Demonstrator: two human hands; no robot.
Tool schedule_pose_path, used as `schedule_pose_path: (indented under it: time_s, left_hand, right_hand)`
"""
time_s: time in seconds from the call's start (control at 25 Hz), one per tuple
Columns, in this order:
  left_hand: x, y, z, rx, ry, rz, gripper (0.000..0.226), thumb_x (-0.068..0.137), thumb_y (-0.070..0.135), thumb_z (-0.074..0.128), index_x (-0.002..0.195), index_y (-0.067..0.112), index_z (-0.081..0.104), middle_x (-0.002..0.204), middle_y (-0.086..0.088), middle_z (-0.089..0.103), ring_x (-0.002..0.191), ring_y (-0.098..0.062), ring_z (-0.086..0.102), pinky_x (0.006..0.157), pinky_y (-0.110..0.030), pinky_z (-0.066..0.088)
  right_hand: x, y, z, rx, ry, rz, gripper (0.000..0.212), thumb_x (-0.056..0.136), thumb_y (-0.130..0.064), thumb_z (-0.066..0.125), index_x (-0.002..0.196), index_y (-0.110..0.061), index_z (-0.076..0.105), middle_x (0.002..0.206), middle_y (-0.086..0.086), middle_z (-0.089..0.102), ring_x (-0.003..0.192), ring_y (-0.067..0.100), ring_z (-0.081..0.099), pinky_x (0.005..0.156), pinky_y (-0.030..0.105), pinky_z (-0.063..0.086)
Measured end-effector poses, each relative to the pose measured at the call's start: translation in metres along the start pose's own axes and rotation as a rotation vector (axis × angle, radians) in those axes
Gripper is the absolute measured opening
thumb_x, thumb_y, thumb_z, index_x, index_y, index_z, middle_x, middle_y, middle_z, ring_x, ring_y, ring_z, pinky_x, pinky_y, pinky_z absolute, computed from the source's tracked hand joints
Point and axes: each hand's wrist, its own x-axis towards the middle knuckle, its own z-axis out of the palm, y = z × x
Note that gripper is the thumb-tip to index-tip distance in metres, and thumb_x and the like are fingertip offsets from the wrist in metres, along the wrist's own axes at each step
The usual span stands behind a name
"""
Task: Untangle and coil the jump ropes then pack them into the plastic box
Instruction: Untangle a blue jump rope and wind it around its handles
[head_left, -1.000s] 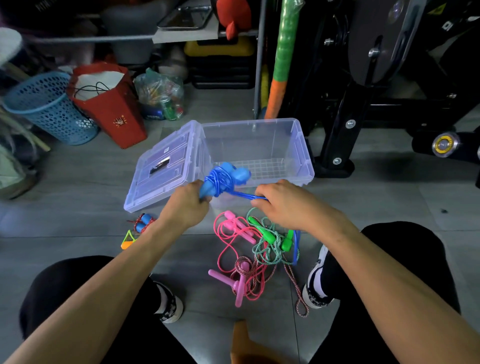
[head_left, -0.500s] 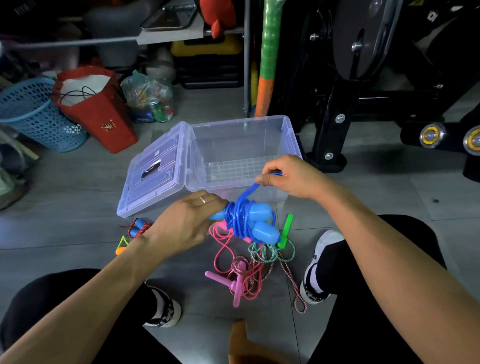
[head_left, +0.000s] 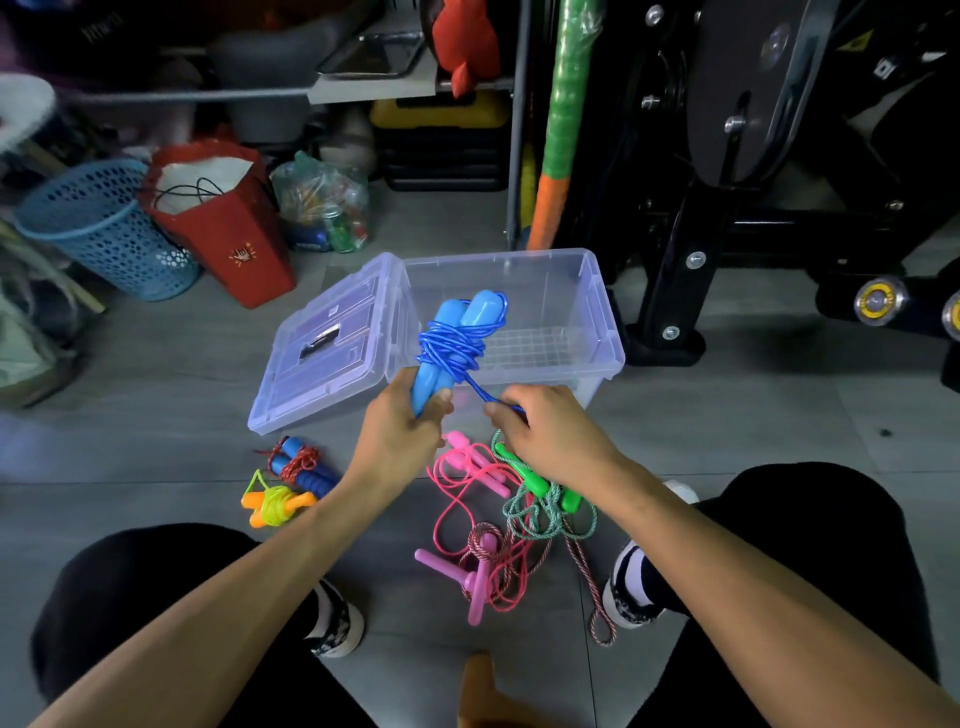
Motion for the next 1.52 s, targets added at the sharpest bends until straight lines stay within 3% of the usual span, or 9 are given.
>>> schedule_pose_path:
  time_s: [0.08, 0.24, 0.52, 0.64, 0.8, 0.96, 1.08, 1.28, 1.52]
  left_hand:
    - [0.002, -0.002, 0.005, 0.148, 0.043, 0.010, 0.009, 0.095, 0.022, 0.054, 0.099, 0.014, 0.053, 0.082, -0.011, 0.066, 0.062, -0.027, 0.065, 0.061, -0.042, 0.054]
    - [-0.001, 0.007, 0.020, 0.214, 0.084, 0.006, 0.015, 0.095, 0.021, 0.053, 0.093, 0.008, 0.048, 0.074, -0.008, 0.059, 0.060, -0.026, 0.057, 0.054, -0.033, 0.036]
    - [0.014, -0.011, 0.024, 0.237, 0.018, -0.152, 0.016, 0.091, 0.021, 0.052, 0.087, 0.006, 0.053, 0.081, -0.013, 0.062, 0.071, -0.037, 0.064, 0.066, -0.046, 0.054]
    - [0.014, -0.013, 0.019, 0.207, -0.001, -0.100, 0.015, 0.092, 0.025, 0.052, 0.091, 0.010, 0.055, 0.078, -0.012, 0.064, 0.067, -0.033, 0.065, 0.065, -0.047, 0.055]
    - [0.008, -0.014, 0.012, 0.133, -0.071, -0.124, 0.017, 0.094, 0.024, 0.054, 0.090, 0.008, 0.059, 0.078, -0.008, 0.066, 0.067, -0.026, 0.066, 0.069, -0.048, 0.057]
    - [0.013, 0.009, -0.004, -0.470, -0.133, -0.326, 0.016, 0.100, 0.013, 0.048, 0.089, 0.006, 0.057, 0.070, -0.008, 0.055, 0.041, -0.011, 0.042, 0.050, -0.031, 0.056]
    - [0.023, 0.016, -0.023, -0.826, -0.150, -0.476, 0.018, 0.100, 0.016, 0.043, 0.095, 0.005, 0.057, 0.066, -0.004, 0.052, 0.041, -0.010, 0.037, 0.046, -0.024, 0.049]
    - [0.029, 0.016, -0.010, -0.520, -0.056, -0.397, 0.015, 0.097, 0.010, 0.051, 0.090, 0.001, 0.060, 0.069, -0.010, 0.056, 0.044, -0.014, 0.039, 0.046, -0.028, 0.053]
    - [0.029, 0.015, 0.007, -0.037, 0.034, -0.120, 0.010, 0.093, 0.018, 0.054, 0.097, 0.009, 0.055, 0.079, -0.013, 0.064, 0.058, -0.026, 0.062, 0.055, -0.042, 0.058]
  right_hand:
    - [-0.001, -0.011, -0.005, -0.056, 0.049, -0.021, 0.042, 0.096, -0.036, 0.051, 0.059, -0.017, 0.045, 0.060, 0.007, 0.050, 0.067, 0.031, 0.044, 0.060, 0.038, 0.037]
    - [-0.001, -0.026, -0.010, -0.236, -0.059, 0.059, 0.043, 0.097, -0.034, 0.047, 0.061, -0.017, 0.031, 0.072, 0.008, 0.047, 0.070, 0.031, 0.043, 0.062, 0.033, 0.031]
    - [-0.011, -0.033, -0.016, -0.293, -0.164, -0.035, 0.040, 0.095, -0.030, 0.046, 0.060, -0.014, 0.035, 0.065, 0.005, 0.040, 0.071, 0.030, 0.043, 0.062, 0.031, 0.029]
    - [-0.008, -0.014, -0.031, -0.118, -0.047, 0.041, 0.041, 0.093, -0.028, 0.053, 0.055, -0.013, 0.043, 0.055, 0.003, 0.045, 0.063, 0.027, 0.046, 0.058, 0.031, 0.030]
    - [-0.006, -0.004, -0.036, 0.246, 0.012, 0.115, 0.037, 0.088, -0.019, 0.066, 0.052, -0.019, 0.056, 0.096, -0.007, 0.065, 0.072, 0.004, 0.057, 0.064, 0.016, 0.039]
    - [-0.004, -0.005, -0.043, 0.773, 0.172, 0.317, 0.029, 0.089, -0.003, 0.058, 0.063, -0.010, 0.071, 0.084, 0.013, 0.069, 0.048, 0.011, 0.046, 0.043, 0.020, 0.036]
    - [-0.005, -0.011, -0.050, 1.049, 0.257, 0.310, 0.050, 0.089, 0.008, 0.051, 0.045, -0.011, 0.065, 0.087, 0.013, 0.070, 0.047, 0.012, 0.052, 0.045, 0.021, 0.044]
    - [-0.011, -0.024, -0.055, 1.143, 0.209, 0.100, 0.059, 0.092, 0.010, 0.045, 0.041, -0.016, 0.060, 0.072, 0.007, 0.065, 0.057, 0.015, 0.058, 0.060, 0.025, 0.051]
    - [0.003, -0.015, -0.042, 0.998, 0.130, -0.025, 0.039, 0.093, -0.015, 0.052, 0.055, -0.019, 0.044, 0.111, 0.002, 0.072, 0.107, 0.018, 0.059, 0.095, 0.036, 0.040]
